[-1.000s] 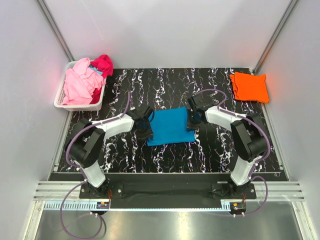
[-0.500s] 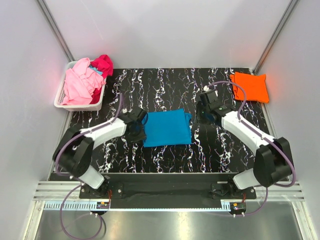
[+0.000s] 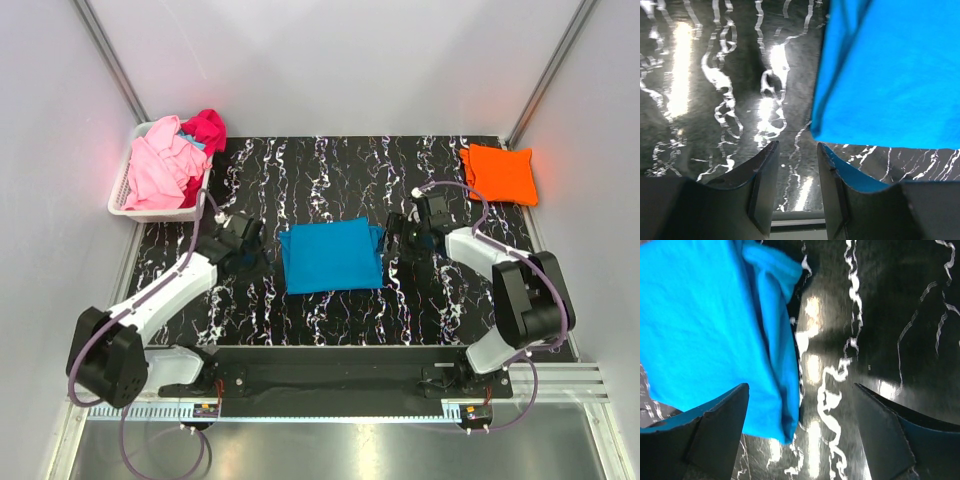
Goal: Fold and stack the t-shirts
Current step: Neatly place the folded tshirt to the corner
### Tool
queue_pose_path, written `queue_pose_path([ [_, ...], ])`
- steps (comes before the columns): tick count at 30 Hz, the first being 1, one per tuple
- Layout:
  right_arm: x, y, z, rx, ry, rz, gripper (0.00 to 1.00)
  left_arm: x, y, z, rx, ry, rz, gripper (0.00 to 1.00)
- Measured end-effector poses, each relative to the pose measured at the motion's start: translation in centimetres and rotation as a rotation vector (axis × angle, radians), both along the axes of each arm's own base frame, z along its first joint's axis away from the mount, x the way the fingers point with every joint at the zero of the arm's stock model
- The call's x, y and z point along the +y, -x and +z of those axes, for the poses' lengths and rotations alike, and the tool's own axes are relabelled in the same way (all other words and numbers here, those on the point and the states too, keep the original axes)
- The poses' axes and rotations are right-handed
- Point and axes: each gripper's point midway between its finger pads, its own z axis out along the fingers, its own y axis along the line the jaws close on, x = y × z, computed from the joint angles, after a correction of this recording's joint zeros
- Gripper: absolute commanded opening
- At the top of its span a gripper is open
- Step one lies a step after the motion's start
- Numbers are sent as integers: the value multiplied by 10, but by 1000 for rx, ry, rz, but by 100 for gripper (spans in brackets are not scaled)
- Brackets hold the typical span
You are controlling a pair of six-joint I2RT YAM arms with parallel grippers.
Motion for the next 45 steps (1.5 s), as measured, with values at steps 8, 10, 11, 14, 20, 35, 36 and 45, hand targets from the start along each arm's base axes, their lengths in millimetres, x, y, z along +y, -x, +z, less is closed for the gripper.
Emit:
queue_pose_path([
  [8,17,-17,-14,1,-178,54,89,13,10,7,-21,24,15,42],
  [10,26,-19,-14,2,-229,79,88,13,10,9,-26,30,16,42],
  [11,29,-21,-14,-1,-244,86,88,14,10,9,-26,32,17,42],
  [14,39,-25,-13,-7,-302,120,85,15,11,7,-20,32,17,42],
  [20,54,-27,-15,12,-387,174,77,17,11,6,-16,31,21,43],
  [35,89,-11,-26,147,-455,323,46,23,10,10,-26,29,27,43],
  [36,91,-9,-29,160,-445,330,42,23,10,10,-27,28,28,43],
  [45,85,-5,-41,240,-324,276,0,28,12,11,-27,25,32,43],
])
